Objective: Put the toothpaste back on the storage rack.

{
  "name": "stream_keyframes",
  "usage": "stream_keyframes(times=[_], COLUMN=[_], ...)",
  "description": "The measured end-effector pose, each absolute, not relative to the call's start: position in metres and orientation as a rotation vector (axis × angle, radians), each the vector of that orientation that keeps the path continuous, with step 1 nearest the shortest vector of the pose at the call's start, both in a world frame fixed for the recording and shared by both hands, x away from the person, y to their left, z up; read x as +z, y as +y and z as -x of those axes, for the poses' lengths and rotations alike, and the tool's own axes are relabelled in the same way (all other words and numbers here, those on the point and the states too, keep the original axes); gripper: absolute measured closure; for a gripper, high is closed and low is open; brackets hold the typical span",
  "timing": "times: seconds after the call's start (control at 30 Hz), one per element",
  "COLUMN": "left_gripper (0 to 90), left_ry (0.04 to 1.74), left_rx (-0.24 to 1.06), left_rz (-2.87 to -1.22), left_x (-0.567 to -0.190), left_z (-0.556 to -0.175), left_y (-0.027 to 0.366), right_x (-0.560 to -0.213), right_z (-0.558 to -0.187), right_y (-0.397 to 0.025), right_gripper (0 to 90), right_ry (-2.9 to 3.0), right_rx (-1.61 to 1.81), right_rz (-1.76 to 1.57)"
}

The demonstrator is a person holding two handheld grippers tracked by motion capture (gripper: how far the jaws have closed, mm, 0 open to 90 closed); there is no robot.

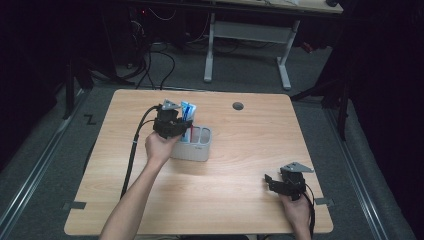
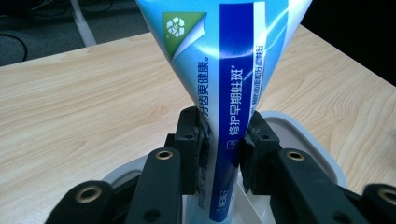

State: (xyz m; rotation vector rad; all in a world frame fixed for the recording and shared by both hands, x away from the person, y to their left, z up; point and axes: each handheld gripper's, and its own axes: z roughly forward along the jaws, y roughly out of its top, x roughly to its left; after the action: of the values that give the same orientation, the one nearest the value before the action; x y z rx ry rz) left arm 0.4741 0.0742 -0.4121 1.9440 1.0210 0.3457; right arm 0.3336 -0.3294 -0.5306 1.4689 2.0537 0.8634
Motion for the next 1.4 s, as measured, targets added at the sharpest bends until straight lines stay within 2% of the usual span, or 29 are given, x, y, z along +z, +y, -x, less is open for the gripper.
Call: stream_keyframes(times=[0.67,1.4], left_gripper=[69.3,48.6], left_ry=[1.056,1.040], left_rx=[0.349,0.407], left_rz=[-1.938,-1.938], left_x=[-0.420,-0.410], left_z=[-0.471,-0.460], left_y=[0.083,0.092], right_x=[-0.531,-0.531], right_z=[-0.334,-0.334], right_y=[-0.329,-0.329], right_gripper=[28.9,28.9], right_ry=[2.054,2.053], right_rx=[0.863,0.863], right_rz=[-1.469,-1.470])
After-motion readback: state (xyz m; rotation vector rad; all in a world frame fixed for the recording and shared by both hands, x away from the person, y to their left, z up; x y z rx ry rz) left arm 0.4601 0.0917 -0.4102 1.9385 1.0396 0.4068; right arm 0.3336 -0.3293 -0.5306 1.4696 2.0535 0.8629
